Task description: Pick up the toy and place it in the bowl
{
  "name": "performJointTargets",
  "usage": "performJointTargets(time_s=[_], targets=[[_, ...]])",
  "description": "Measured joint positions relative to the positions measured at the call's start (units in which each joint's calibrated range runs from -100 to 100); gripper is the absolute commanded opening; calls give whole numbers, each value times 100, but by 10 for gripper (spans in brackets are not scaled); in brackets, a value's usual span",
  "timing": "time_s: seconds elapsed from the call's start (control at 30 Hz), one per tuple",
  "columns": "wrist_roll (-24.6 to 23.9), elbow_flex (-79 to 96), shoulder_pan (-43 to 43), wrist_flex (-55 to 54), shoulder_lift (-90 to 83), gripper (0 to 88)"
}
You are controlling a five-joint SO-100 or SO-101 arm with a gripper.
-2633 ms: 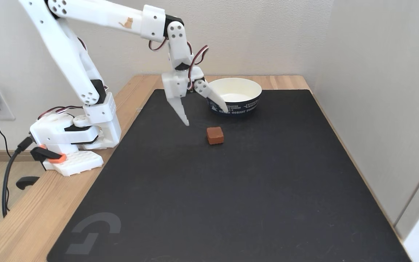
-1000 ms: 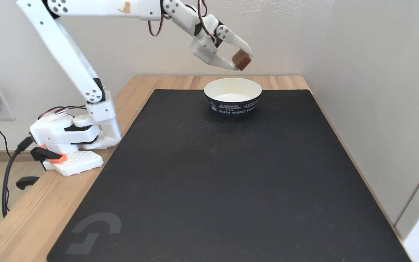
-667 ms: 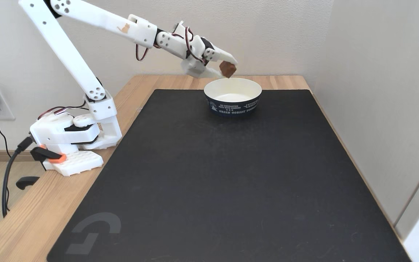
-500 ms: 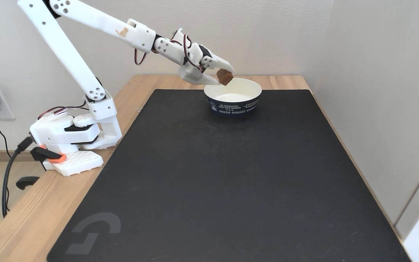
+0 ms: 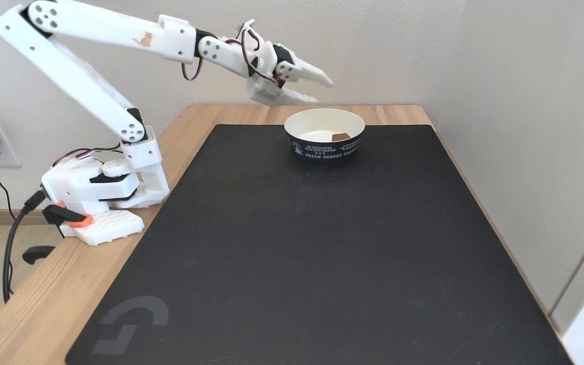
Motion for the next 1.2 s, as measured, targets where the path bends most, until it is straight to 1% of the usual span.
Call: performJointTargets(time_s=[0.03, 0.07, 0.13, 0.2, 0.23, 0.27, 0.33, 0.4, 0.47, 0.53, 0.57, 0.63, 0.7, 0.73, 0.87, 1.2], targets=[[0, 198, 150, 194, -291, 26], [0, 538, 707, 338, -924, 25], [-21, 803, 982, 431, -1440, 25], [15, 1521, 1506, 498, -2198, 25], [-5, 2305, 1931, 498, -2964, 25], [26, 2598, 1948, 515, -3272, 25], [129, 3184, 2314, 523, -3980, 25], [299, 4270, 2414, 667, -5229, 25], [391, 4374, 2430, 903, -5704, 25], [613, 4402, 2622, 1612, -6411, 25], [782, 4384, 2630, 2491, -6853, 25], [860, 4393, 2805, 3149, -6969, 25], [901, 4393, 2755, 3917, -7011, 25], [906, 4393, 2830, 4027, -7027, 25], [906, 4393, 2838, 4255, -7036, 26], [906, 4393, 2813, 4272, -7036, 26]])
